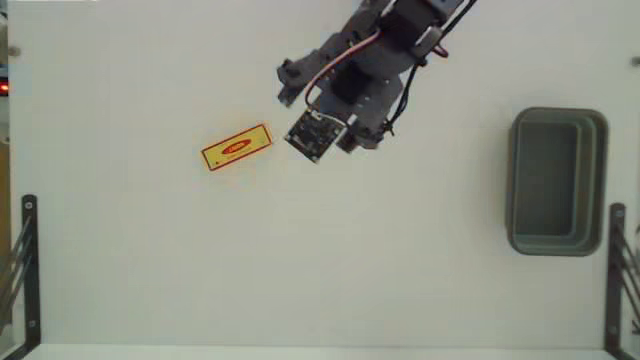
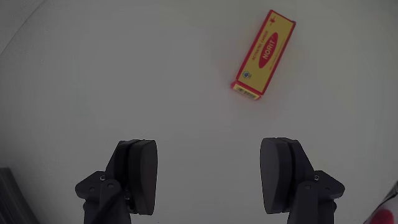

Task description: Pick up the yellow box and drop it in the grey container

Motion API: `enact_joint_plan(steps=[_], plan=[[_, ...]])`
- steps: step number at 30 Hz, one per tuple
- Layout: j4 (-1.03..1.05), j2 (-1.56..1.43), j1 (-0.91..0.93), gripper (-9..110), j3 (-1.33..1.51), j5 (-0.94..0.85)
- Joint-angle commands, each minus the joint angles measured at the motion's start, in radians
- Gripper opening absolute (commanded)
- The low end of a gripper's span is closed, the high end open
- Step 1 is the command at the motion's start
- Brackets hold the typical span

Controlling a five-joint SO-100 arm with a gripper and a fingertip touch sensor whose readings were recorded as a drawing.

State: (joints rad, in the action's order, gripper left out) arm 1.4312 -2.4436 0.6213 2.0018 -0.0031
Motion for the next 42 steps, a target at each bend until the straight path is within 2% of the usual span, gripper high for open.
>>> enact_joint_plan(steps=[1, 42], plan=[[-0.001, -0.037, 0.017, 110, -0.003, 0.003], [-0.001, -0.037, 0.096, 110, -0.003, 0.003]])
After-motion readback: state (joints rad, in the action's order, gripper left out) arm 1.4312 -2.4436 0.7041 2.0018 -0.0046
